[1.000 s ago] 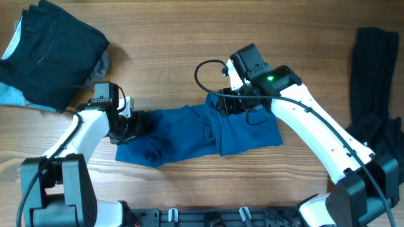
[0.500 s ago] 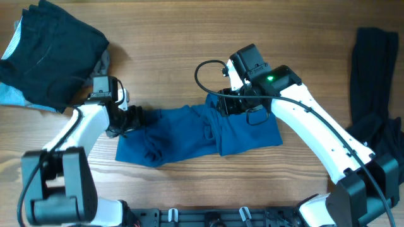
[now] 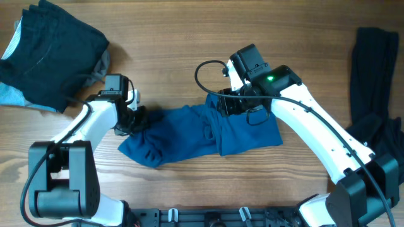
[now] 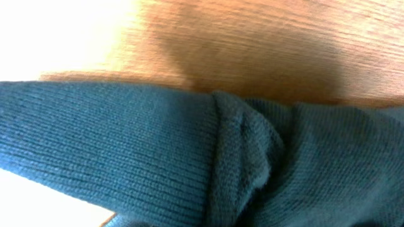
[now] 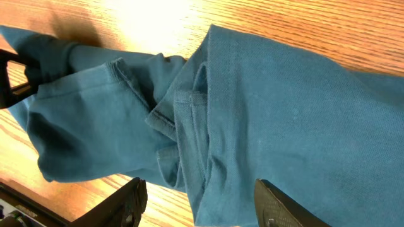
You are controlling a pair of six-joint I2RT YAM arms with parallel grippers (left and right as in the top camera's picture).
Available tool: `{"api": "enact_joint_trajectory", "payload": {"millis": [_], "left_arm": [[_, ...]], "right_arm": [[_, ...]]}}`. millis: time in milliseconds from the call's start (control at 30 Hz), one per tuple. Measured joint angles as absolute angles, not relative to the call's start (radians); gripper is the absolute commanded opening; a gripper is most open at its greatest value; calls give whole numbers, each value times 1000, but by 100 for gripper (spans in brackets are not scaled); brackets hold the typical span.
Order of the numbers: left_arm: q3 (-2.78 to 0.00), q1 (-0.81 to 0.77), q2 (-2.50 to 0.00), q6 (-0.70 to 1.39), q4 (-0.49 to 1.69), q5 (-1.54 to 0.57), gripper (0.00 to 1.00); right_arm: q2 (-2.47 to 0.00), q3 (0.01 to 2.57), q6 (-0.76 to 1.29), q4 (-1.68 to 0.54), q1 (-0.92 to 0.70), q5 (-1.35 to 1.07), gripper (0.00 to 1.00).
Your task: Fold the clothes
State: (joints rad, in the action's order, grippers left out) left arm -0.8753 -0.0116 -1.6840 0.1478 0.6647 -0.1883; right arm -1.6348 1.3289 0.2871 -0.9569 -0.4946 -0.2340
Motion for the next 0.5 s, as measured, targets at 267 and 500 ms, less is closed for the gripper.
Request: {"api": "enact_joint_trajectory", "payload": {"millis": [267,500], "left_arm": [[-989,145,-1674,178,835,-172,17],[-997,130,-1673,190,911,-164,56]], "right_arm": [[-1635,1329,287,-957,-495,-219,60],[-1635,1329,287,-957,-495,-216,60]]}}
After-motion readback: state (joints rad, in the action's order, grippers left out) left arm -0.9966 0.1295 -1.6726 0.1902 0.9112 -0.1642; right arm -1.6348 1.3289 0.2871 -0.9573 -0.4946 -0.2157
